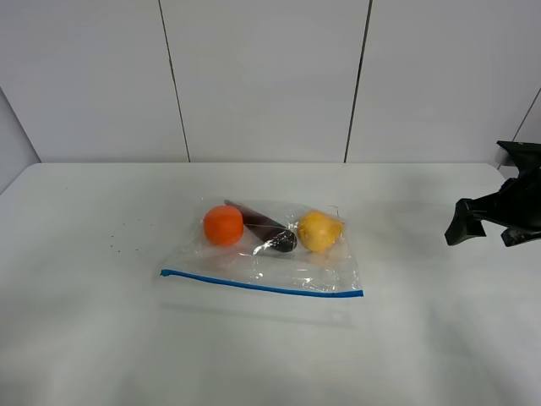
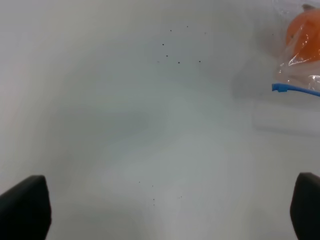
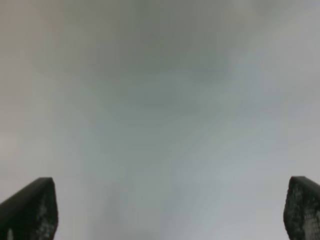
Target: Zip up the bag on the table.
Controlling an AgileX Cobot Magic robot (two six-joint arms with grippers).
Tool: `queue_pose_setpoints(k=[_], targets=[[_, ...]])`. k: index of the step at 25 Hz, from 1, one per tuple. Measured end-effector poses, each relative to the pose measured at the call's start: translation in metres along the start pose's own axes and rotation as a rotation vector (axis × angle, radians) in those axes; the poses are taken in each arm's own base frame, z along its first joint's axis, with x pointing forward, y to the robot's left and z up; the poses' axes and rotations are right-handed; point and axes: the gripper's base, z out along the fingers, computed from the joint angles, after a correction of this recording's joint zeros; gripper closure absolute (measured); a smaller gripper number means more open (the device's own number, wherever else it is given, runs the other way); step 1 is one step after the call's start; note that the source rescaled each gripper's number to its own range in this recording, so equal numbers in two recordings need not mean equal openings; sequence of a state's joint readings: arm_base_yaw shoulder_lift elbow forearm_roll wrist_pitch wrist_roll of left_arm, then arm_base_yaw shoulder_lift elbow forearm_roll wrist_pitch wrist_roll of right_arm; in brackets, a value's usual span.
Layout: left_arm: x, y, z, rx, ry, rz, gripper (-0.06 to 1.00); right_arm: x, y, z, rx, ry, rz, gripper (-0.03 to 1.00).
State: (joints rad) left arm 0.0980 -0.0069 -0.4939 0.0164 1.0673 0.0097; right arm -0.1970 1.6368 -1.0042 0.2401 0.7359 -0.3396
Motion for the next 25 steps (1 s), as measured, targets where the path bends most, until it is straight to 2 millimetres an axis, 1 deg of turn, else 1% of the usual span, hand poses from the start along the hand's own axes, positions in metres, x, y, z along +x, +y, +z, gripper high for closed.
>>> queue_pose_setpoints(k=[6,18,20,22,25], targets=[[0.0,0.0,0.0,0.0,0.0,0.0,-0.06,0.004,-0.012,-0.002,0.137,0.044,-0.012,-0.03],[0.0,0.0,0.0,0.0,0.0,0.0,-0.06,0.004,-0.013,-0.005,0.149,0.033,-0.003,-0.03],[0.0,0.0,0.0,0.0,0.0,0.0,-0.06,0.003,-0.011,-0.013,0.152,0.003,-0.003,-0.03],[0.0,0.0,0.0,0.0,0.0,0.0,-0.06,0.003,-0.009,-0.025,0.157,-0.037,-0.008,-0.03],[0.0,0.0,0.0,0.0,0.0,0.0,-0.06,0.008,-0.001,-0.049,0.142,-0.113,-0.025,-0.03]])
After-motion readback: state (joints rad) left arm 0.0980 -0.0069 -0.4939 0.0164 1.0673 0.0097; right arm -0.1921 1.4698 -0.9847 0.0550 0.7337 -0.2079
